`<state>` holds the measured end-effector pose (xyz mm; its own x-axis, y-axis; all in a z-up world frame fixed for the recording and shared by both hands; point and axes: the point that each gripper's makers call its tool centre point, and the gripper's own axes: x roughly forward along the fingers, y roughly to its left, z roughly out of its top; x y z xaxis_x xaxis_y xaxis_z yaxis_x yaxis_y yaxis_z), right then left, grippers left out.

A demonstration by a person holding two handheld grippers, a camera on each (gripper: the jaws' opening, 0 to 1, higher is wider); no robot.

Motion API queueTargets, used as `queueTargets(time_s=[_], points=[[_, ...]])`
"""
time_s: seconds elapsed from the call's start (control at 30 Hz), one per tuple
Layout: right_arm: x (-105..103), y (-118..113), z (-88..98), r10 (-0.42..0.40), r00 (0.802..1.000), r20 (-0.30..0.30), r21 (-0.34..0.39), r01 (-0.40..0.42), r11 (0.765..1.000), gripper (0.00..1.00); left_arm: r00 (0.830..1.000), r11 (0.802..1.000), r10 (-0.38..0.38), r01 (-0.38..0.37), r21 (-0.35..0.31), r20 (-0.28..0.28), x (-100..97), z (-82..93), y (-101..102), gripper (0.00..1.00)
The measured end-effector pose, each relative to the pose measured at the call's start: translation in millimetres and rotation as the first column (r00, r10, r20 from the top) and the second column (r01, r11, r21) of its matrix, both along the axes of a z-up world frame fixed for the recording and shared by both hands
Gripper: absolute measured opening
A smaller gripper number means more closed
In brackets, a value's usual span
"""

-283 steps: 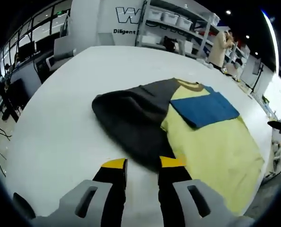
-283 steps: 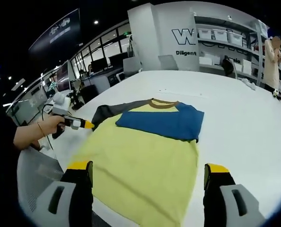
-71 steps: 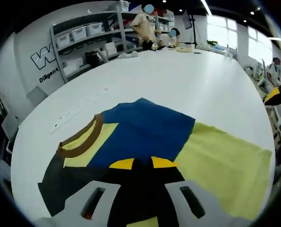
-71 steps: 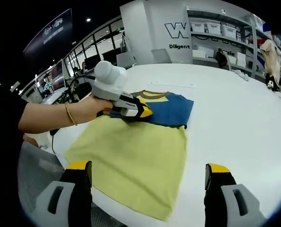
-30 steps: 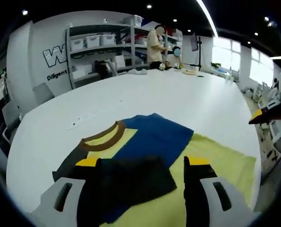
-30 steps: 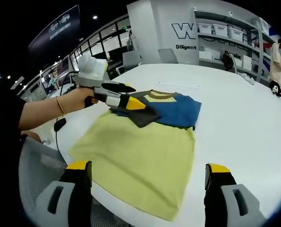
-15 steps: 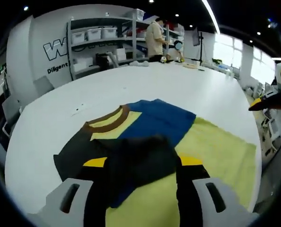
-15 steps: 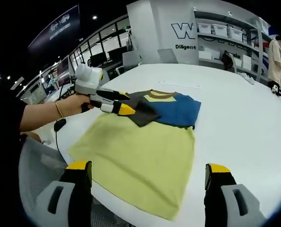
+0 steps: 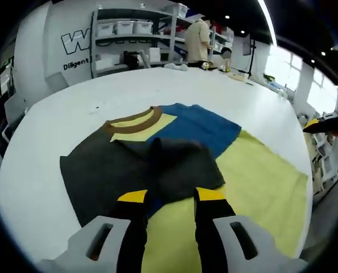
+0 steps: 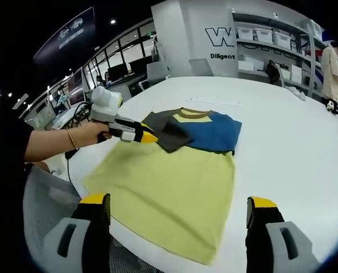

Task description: Fold the garment on the visible template until the final outline fits inside the template.

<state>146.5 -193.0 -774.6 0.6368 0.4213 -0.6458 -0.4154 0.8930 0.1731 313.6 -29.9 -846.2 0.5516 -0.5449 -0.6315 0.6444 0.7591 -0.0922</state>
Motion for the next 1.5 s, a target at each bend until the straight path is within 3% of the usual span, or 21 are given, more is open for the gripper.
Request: queueTargets(time_s=[0.1,0.3,0.67,0.9,1.37,1.5], points=[[-0.2,-1.3,-0.2,-0.006,1.0,-0.001,0.001,0.006,1.0,0.99,1.0,1.0,0.013,-0.013,-0.019,-0.016,-1.4,-1.3,-0.8,0.18],[0.0,-4.3,0.4,-0.021,1.0,0.002,0.002,0.021,1.0,0.99,0.999,1.0,0.015,-0.016,-0.012,-0.038,-4.5,-8.9,-1.9,0.15],[-1.1,-5.9,-2.0,-0.022,1.0,-0.002,-0.009,0.022,1.0,0.99,0.999,0.999,0.033,-0.032,0.015,-0.023,3.0,-11.7,4.5,0.01],[0.9,-6.2,-2.3,-0.021,1.0,-0.003,-0.008,0.021,1.0,0.99,0.999,1.0,0.014,-0.014,0.022,-0.031,4.1,-9.1,4.5,0.0],[0.7,-8.1,-3.8,-0.029,1.0,-0.004,-0.004,0.029,1.0,0.99,0.995,0.996,-0.085,0.086,-0.027,0.044,23.3,39.5,-34.8,0.0],[0.4,-8.8,-4.4,-0.028,1.0,-0.004,-0.005,0.028,1.0,0.99,0.987,0.989,-0.145,0.144,0.018,0.071,30.9,47.5,-50.5,0.0]])
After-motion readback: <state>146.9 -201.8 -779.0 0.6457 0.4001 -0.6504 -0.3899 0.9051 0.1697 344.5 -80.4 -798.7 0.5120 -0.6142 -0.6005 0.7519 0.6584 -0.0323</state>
